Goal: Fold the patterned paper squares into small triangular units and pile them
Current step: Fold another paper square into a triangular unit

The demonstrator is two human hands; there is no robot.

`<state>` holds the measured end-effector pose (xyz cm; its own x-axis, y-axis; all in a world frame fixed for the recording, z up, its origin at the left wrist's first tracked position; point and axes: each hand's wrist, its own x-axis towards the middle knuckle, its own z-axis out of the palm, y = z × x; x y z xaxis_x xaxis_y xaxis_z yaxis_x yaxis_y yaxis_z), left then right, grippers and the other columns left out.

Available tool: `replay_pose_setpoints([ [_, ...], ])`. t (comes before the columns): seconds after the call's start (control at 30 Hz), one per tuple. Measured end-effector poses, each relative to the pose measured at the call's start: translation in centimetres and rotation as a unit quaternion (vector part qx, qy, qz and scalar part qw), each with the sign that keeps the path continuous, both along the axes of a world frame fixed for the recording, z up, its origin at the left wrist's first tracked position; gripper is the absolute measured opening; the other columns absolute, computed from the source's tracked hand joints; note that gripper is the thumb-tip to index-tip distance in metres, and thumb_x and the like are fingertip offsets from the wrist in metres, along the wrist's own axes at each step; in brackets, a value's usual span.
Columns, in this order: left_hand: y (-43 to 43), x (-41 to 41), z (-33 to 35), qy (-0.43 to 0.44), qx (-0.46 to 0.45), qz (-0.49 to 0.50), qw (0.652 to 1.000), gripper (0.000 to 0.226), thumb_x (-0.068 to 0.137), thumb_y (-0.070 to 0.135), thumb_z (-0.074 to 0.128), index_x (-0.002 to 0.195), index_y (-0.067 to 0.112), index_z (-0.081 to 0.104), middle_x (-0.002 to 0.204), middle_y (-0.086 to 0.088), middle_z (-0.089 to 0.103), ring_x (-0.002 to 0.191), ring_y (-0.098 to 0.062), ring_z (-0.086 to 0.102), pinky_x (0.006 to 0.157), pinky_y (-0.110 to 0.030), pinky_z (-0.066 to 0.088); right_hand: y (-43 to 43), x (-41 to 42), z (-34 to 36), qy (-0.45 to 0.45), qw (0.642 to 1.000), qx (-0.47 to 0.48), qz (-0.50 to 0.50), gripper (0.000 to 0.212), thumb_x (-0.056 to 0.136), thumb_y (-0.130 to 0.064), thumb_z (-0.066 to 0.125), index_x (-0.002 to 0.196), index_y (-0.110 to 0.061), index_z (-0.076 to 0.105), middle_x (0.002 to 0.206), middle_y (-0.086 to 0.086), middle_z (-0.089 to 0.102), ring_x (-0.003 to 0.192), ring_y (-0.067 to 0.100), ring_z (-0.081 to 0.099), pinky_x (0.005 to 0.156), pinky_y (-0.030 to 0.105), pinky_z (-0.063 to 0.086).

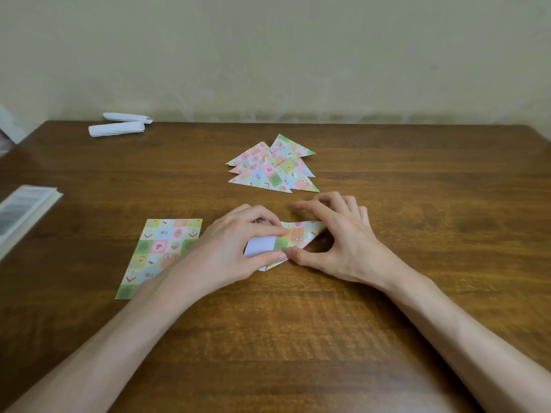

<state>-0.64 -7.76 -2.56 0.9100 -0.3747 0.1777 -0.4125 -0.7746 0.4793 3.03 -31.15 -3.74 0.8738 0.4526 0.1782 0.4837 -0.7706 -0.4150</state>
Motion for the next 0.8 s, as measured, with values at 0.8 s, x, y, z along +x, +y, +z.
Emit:
replay_pose_setpoints([
  [0.8, 1.9, 0.2, 0.9, 0.063, 0.035, -0.065, 0.995, 0.047, 0.094, 0.038, 0.072, 0.139, 0.041, 0.06, 0.138, 0.036, 0.047, 0.136, 0.006, 0.038, 0.113, -0.024, 0.034, 0.8, -0.9, 0.2, -0.03, 0.999, -0.023, -0.012, 0.077, 0.071, -0.083, 0.052, 0.139, -0.046, 0.053, 0.128, -0.011, 0.041, 0.125, 0.015, 0.035, 0.102, 0.035, 0.026],
])
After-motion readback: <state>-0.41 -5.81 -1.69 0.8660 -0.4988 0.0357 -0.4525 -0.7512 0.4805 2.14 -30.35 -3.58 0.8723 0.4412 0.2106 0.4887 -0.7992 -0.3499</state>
